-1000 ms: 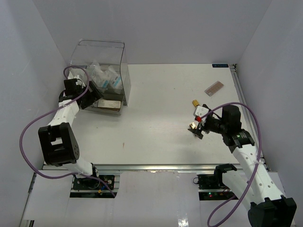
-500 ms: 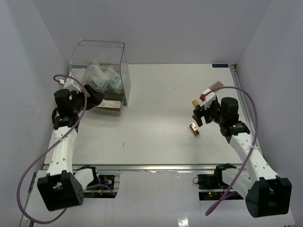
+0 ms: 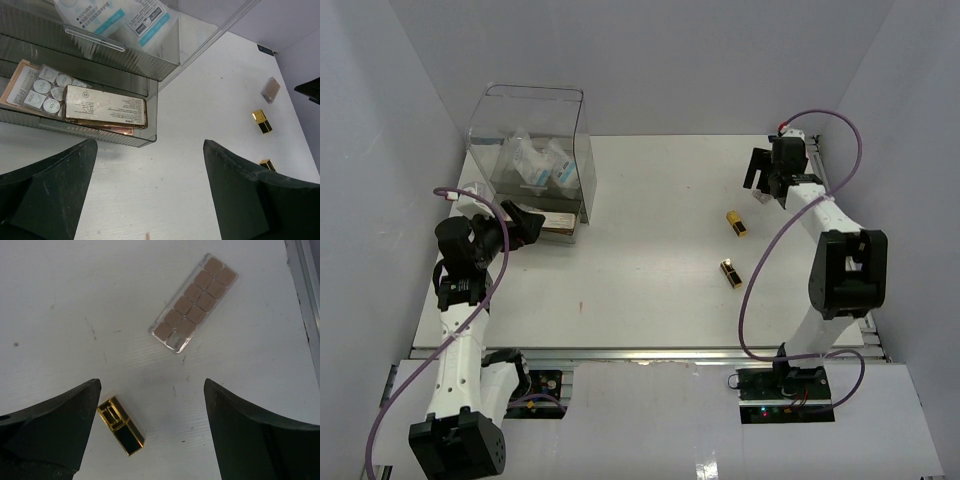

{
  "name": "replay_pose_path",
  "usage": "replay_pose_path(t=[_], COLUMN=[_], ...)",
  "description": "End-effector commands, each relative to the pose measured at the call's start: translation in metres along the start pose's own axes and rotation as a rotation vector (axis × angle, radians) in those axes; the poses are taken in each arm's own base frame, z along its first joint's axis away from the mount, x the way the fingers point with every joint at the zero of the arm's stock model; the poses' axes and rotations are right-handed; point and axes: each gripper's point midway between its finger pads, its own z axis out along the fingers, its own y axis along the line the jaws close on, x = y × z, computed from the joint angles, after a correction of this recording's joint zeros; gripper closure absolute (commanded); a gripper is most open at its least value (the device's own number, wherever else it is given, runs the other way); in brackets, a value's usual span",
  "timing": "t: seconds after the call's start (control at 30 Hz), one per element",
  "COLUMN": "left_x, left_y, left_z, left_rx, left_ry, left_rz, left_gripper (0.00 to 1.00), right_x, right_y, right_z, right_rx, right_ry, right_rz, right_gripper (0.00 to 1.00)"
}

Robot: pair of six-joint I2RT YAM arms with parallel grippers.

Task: Organize the makeup

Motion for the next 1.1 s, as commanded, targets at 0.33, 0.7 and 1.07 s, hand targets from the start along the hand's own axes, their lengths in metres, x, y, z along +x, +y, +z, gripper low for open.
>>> replay_pose_path(t=[0.33, 0.7, 1.07], left_x=[-0.009, -0.009, -0.009], left_y=[-0.009, -0.010, -0.009], left_z=[-0.010, -0.010, -0.010], left_rx=[0.024, 0.030, 0.025], left_ry=[-0.051, -0.050, -0.050], left_rz=[0.049, 0.049, 0.049], left_gripper=[0.02, 0.02, 0.02], right_x=[-0.014, 0.024, 0.040], right_y=[-0.033, -0.044, -0.046], right_z=[0.110, 0.137, 0.137], right_rx=[0.312, 0.306, 0.217], right_ry=[0.058, 0.152, 0.217], right_rz=[0.179, 0.238, 0.318], right_gripper=[0.10, 0.10, 0.10])
